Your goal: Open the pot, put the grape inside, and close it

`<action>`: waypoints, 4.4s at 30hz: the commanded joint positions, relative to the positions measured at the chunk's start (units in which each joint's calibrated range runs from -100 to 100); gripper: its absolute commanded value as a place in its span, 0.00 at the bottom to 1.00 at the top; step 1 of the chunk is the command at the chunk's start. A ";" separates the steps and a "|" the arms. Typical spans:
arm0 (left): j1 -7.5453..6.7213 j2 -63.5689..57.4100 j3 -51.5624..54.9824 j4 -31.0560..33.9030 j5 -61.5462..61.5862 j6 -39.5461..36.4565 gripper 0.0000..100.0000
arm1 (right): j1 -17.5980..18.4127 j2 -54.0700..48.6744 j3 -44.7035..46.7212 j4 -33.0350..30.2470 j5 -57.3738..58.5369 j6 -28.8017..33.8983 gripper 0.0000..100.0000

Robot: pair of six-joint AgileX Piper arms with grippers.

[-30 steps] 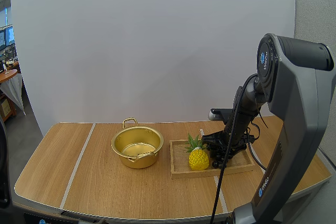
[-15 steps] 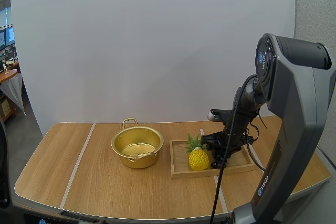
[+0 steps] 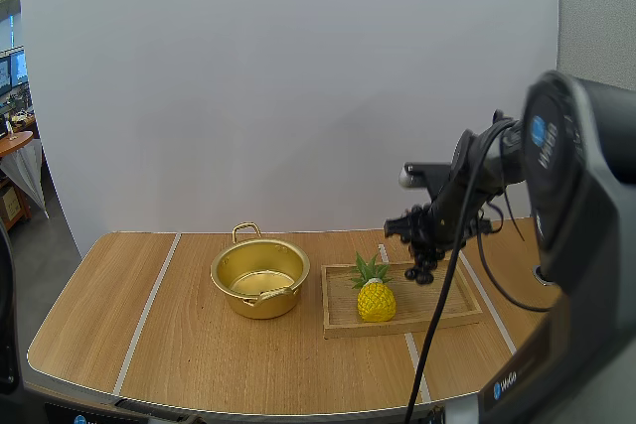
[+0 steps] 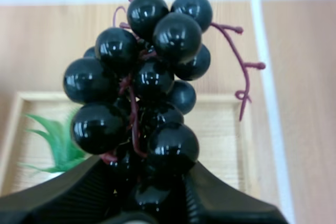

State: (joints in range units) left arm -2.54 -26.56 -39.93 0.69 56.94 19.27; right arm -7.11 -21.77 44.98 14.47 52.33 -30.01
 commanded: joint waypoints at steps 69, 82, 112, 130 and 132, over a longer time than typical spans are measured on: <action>-0.13 -0.27 -0.22 0.81 -2.62 -0.56 0.00 | 27.55 26.74 -21.40 -9.18 -5.45 5.20 0.00; -0.13 -0.27 -0.22 0.81 -2.62 -0.56 0.00 | 27.55 29.80 -21.40 -9.18 -2.67 5.20 0.00; -0.13 -0.27 -0.22 0.81 -2.62 -0.56 0.00 | 27.55 10.65 -21.40 -6.98 1.42 5.43 1.00; -0.13 -0.27 -0.22 0.81 -2.62 -0.56 0.00 | 27.55 -23.92 -18.00 -5.00 19.69 6.29 1.00; -0.13 -0.27 -0.22 0.81 -2.62 -0.56 0.00 | 27.55 -27.35 -16.53 -5.00 20.56 6.52 1.00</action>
State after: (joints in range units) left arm -2.54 -26.56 -39.93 0.69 56.94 19.27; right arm 20.46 -38.77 25.16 9.76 68.60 -24.50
